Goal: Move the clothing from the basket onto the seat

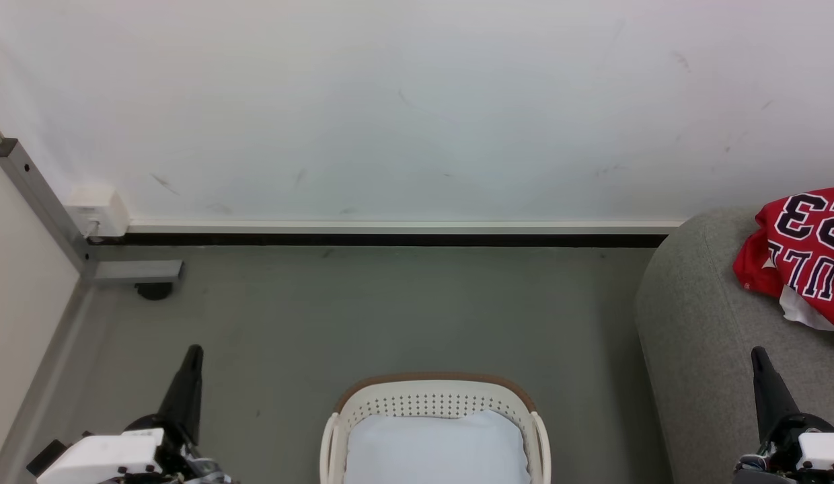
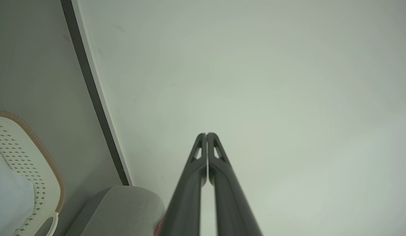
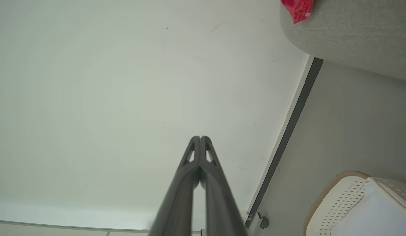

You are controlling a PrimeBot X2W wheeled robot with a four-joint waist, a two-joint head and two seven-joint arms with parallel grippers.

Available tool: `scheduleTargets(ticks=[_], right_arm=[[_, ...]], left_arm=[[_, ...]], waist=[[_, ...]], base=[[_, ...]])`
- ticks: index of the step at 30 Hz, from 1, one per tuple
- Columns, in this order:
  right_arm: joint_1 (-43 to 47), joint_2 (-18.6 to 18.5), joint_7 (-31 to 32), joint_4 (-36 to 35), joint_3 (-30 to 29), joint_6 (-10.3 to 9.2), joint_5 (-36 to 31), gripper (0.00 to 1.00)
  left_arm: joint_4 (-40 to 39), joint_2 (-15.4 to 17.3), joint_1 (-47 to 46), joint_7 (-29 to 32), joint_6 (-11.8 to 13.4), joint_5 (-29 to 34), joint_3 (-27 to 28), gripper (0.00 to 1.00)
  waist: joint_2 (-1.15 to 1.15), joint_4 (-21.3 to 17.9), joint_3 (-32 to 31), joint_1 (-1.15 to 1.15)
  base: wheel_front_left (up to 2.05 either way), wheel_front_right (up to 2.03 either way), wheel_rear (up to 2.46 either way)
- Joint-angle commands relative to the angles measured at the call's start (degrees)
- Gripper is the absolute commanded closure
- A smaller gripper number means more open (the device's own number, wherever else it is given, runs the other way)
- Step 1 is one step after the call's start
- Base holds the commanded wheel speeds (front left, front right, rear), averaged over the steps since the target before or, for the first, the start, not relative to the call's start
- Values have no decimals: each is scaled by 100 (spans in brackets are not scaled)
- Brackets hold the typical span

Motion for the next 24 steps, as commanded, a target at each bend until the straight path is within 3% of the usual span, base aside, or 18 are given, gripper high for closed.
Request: scheduleTargets(ticks=[1, 24], right_arm=[[-52, -60, -26, -8, 2, -14, 19, 100], [-29, -213, -187, -42, 216, -14, 216, 100]], left_arm=[[-8, 7, -41, 11, -27, -72, 11, 100], [-10, 7, -40, 11, -27, -72, 12, 100]], waist=[[0, 0, 0, 0], [0, 0, 0, 0]], base=[[0, 0, 0], [0, 0, 0]])
